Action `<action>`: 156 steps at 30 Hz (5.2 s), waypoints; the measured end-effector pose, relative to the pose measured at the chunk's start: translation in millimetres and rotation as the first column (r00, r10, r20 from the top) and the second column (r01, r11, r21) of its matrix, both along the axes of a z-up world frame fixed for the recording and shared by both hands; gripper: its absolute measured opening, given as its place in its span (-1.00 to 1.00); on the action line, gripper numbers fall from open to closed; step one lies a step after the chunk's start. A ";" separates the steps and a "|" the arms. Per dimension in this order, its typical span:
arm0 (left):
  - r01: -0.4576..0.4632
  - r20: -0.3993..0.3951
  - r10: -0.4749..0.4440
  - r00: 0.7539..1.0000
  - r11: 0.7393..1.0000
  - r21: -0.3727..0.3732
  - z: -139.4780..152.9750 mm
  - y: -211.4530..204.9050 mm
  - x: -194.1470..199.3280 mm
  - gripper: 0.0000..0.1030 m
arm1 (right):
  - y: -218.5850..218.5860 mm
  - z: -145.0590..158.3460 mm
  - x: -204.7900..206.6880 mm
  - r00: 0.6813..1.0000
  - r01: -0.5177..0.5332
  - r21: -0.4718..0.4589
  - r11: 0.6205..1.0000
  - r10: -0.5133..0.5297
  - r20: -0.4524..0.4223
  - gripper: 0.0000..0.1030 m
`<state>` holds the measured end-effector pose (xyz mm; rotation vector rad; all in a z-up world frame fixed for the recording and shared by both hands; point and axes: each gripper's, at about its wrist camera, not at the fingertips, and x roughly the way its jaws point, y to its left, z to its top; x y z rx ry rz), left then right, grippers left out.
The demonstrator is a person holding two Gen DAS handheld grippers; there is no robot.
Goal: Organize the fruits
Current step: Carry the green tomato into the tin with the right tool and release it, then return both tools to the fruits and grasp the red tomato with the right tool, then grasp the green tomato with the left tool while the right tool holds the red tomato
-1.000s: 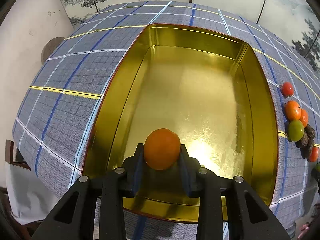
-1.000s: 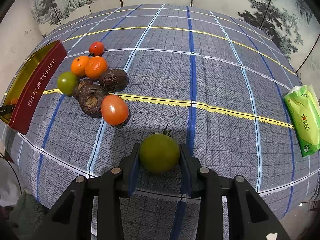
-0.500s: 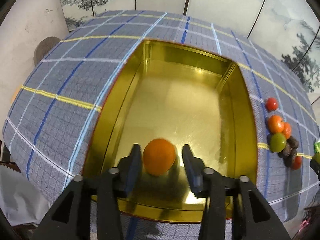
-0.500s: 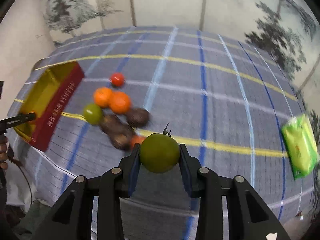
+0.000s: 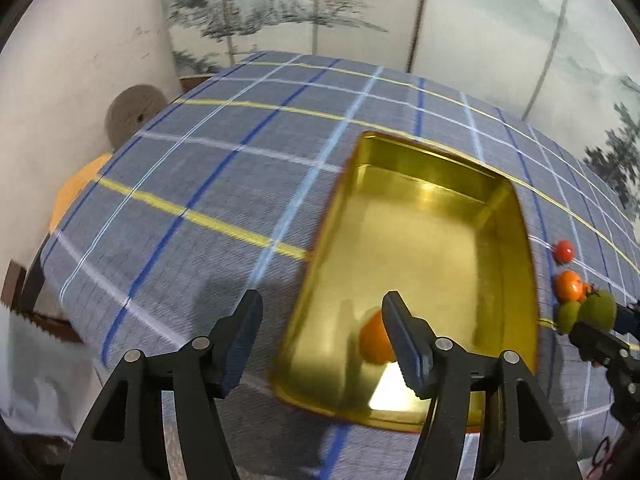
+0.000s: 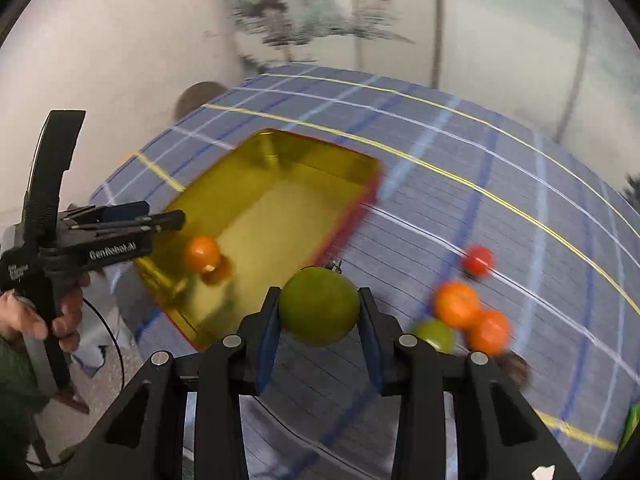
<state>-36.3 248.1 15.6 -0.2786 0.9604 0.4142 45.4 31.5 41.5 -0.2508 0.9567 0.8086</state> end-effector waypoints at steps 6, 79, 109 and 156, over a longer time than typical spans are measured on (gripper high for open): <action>-0.074 -0.027 0.074 0.997 0.997 -0.009 -8.7 25.0 -19.3 0.22 | 54.2 -15.5 0.1 0.995 -0.099 -0.027 0.995 0.098 -0.027 -0.33; 0.284 0.034 -0.283 0.959 0.958 -0.049 19.7 -126.2 32.6 0.36 | -136.8 -17.7 -3.2 0.961 0.275 -0.103 0.956 -0.276 0.001 -0.18; 0.413 -0.058 -0.415 0.908 0.910 -0.044 -16.9 -210.7 80.4 0.36 | -167.1 -75.9 19.6 0.951 0.297 -0.146 0.944 -0.306 -0.044 -0.45; 0.450 -0.048 -0.463 0.885 0.877 -0.167 -37.6 -227.8 119.0 0.08 | -222.7 -75.0 64.5 0.889 0.454 -0.089 0.887 -0.457 -0.027 -0.43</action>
